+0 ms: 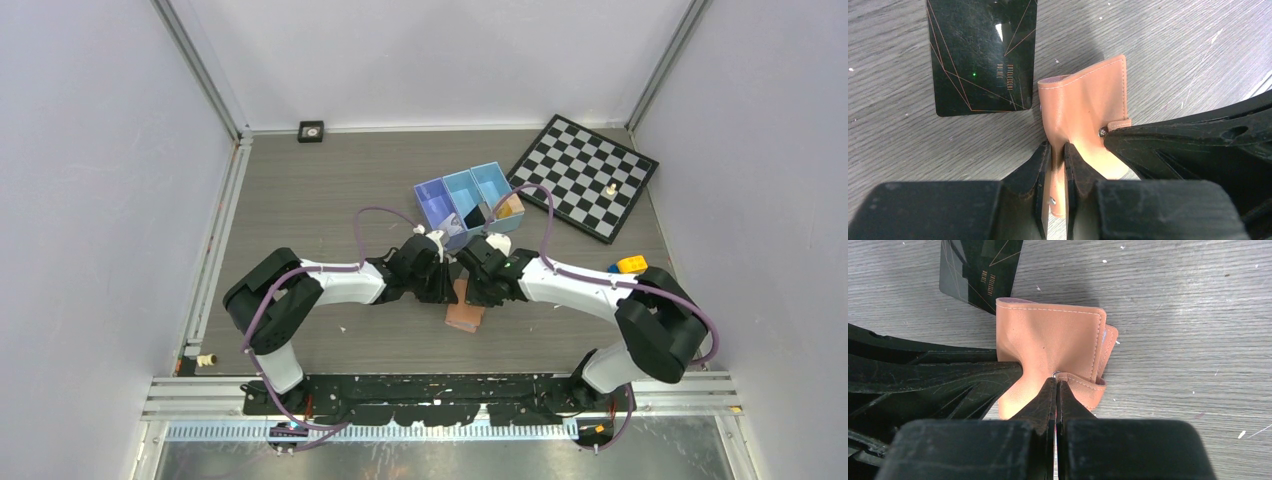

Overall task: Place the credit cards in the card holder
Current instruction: Close the card holder at the center of the board.

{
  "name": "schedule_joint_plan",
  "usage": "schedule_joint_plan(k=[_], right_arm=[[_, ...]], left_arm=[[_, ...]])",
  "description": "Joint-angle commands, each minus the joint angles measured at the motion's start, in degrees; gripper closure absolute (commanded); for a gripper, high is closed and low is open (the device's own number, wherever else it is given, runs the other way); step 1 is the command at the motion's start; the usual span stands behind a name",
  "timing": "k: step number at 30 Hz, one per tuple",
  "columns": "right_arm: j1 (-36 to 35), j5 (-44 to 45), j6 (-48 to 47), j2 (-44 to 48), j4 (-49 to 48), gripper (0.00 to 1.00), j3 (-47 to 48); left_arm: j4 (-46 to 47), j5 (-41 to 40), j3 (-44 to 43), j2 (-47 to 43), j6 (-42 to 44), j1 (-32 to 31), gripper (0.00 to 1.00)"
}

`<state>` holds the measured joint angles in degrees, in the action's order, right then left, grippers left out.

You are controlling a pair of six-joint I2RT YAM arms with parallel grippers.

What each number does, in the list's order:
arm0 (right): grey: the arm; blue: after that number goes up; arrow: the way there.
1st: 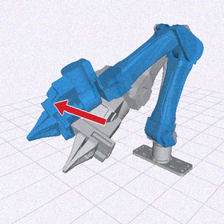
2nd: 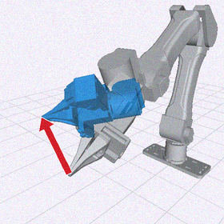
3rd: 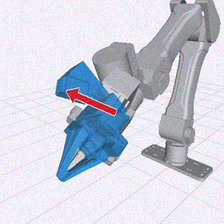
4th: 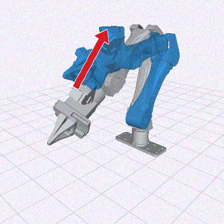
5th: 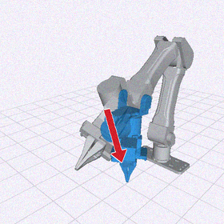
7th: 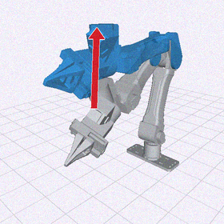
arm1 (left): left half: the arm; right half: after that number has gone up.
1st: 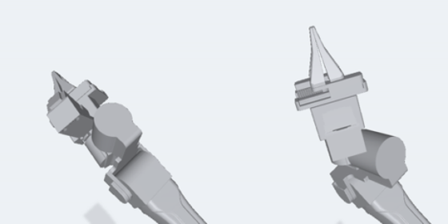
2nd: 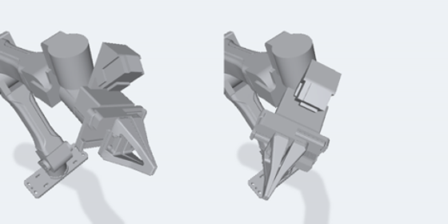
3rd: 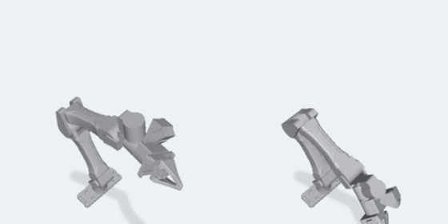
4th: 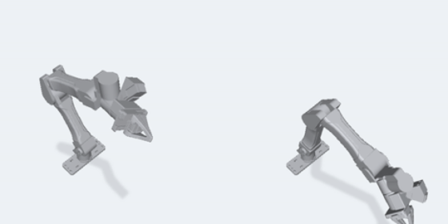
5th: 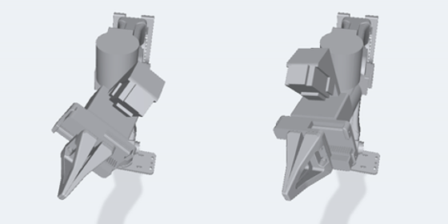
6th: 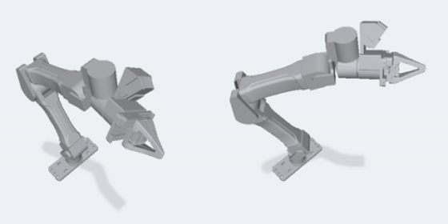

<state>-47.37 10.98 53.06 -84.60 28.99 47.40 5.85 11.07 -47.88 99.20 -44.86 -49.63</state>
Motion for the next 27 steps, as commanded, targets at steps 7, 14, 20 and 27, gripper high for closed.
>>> schedule_joint_plan(k=[7,14,20,27], right_arm=[[1.0,-0.5,-0.2,-6.1,-1.2,1.00,1.3],[1.8,-1.3,0.1,-8.7,-0.5,1.00,2.3],[2.6,-2.3,0.6,-10.8,-0.5,0.99,2.4],[2.8,-2.1,0.5,-13.2,0.4,1.00,4.1]], left_arm=[[-1.6,-0.8,1.3,1.4,0.8,-0.8,1.00],[-1.1,-0.5,1.7,1.5,0.8,-0.8,1.00],[-0.2,0.0,2.2,1.7,0.3,-0.8,1.00],[0.3,0.8,2.3,1.8,0.1,-0.8,1.00]])
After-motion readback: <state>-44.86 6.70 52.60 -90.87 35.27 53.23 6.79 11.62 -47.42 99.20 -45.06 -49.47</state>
